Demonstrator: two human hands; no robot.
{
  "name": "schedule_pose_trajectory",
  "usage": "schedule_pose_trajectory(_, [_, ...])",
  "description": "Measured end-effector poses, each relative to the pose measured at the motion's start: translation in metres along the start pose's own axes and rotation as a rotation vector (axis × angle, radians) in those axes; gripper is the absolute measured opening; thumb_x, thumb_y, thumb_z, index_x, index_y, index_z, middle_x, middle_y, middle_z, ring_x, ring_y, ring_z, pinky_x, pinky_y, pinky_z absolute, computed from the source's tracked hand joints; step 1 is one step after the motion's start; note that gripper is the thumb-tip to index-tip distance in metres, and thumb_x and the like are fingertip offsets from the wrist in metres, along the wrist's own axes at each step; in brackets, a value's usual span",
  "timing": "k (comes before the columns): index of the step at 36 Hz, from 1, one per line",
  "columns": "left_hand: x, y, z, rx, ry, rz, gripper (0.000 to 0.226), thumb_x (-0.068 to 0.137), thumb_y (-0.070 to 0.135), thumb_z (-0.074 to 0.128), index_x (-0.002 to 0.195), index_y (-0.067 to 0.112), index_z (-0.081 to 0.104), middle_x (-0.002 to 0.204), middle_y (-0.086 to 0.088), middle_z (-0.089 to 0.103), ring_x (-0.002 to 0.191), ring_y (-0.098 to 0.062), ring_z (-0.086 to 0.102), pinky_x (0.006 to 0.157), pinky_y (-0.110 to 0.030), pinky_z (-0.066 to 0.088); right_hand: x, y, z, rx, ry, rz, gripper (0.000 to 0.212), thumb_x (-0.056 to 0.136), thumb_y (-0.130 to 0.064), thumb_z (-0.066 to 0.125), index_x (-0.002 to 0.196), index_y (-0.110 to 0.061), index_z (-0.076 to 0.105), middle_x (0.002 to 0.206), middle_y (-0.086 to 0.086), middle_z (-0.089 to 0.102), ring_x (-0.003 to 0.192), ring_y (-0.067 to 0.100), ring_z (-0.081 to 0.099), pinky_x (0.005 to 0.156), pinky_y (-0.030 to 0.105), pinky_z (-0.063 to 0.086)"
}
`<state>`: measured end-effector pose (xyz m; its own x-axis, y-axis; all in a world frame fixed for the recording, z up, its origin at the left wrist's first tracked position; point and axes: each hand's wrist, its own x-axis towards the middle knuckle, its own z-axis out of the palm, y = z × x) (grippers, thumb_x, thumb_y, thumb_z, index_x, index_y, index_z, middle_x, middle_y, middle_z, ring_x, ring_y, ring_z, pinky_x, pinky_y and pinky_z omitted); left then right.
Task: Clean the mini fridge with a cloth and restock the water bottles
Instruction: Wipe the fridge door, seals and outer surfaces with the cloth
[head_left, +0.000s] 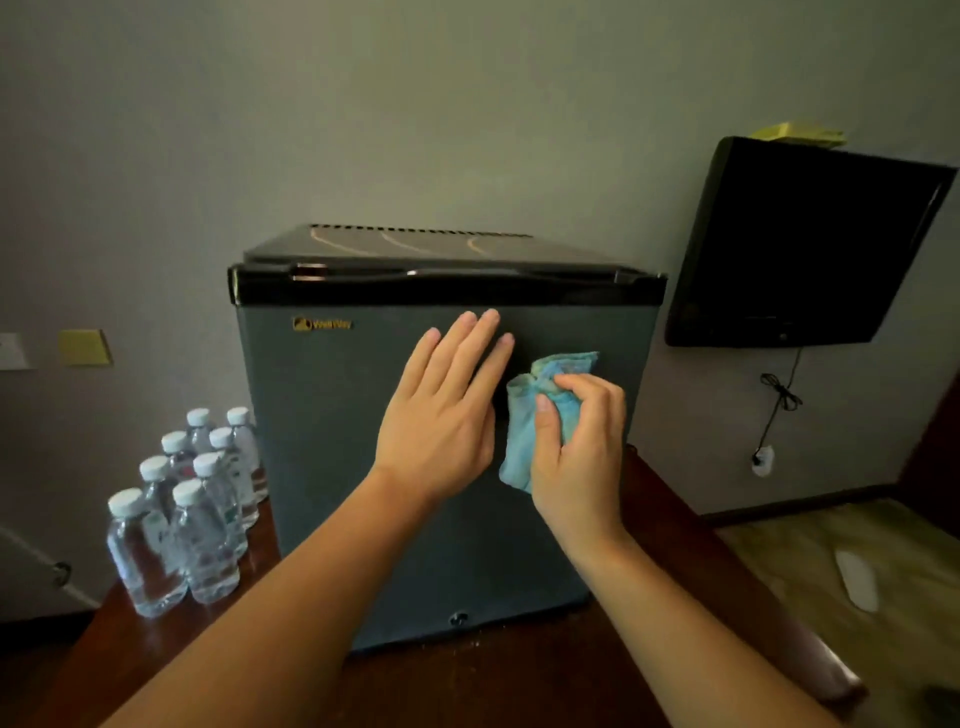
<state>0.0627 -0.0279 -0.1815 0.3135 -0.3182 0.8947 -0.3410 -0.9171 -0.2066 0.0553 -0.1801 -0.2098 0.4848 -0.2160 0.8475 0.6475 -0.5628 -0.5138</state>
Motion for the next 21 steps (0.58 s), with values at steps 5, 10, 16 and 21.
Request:
schedule_pose_trajectory(5, [0.052,0.012,-0.017,-0.027,-0.234,-0.057,0.060,0.097,0.025,0.036,0.155,0.006,0.037,0.165,-0.013,0.025,0.155,-0.028,0.018,0.127,-0.045,0.011,0.031,-0.025,-0.029,-0.027,-0.075,0.121,0.019,0.099,-0.020,0.060,0.118,-0.020,0.054,0.124,0.000,0.050,0.112,0.008,0.053,0.092,0.006,0.041])
schedule_pose_trajectory(10, [0.080,0.025,-0.021,-0.038,-0.354,-0.165,0.053,0.104,0.028,0.040,0.155,0.014,0.039,0.160,-0.008,0.039,0.150,-0.027,0.032,0.126,-0.045,0.013,0.054,-0.034,-0.059,-0.032,-0.110,0.204,0.018,0.100,-0.022,0.058,0.117,-0.024,0.052,0.123,-0.005,0.046,0.112,0.006,0.052,0.091,0.012,0.045])
schedule_pose_trajectory(16, [0.092,0.045,-0.013,-0.020,-0.312,-0.342,0.047,0.103,0.036,0.038,0.141,0.017,0.057,0.142,-0.005,0.058,0.137,-0.029,0.046,0.121,-0.048,0.023,0.077,-0.027,-0.077,0.001,-0.097,0.266,0.017,0.100,-0.018,0.059,0.113,-0.026,0.050,0.120,-0.003,0.048,0.109,0.006,0.052,0.090,0.013,0.045])
schedule_pose_trajectory(21, [0.092,0.057,-0.003,0.033,-0.291,-0.425,0.045,0.103,0.037,0.041,0.135,0.015,0.061,0.140,-0.006,0.060,0.137,-0.032,0.047,0.121,-0.050,0.021,0.093,-0.005,-0.086,0.069,-0.161,0.268,0.015,0.101,-0.019,0.058,0.114,-0.023,0.053,0.120,-0.004,0.048,0.108,0.007,0.053,0.086,0.005,0.042])
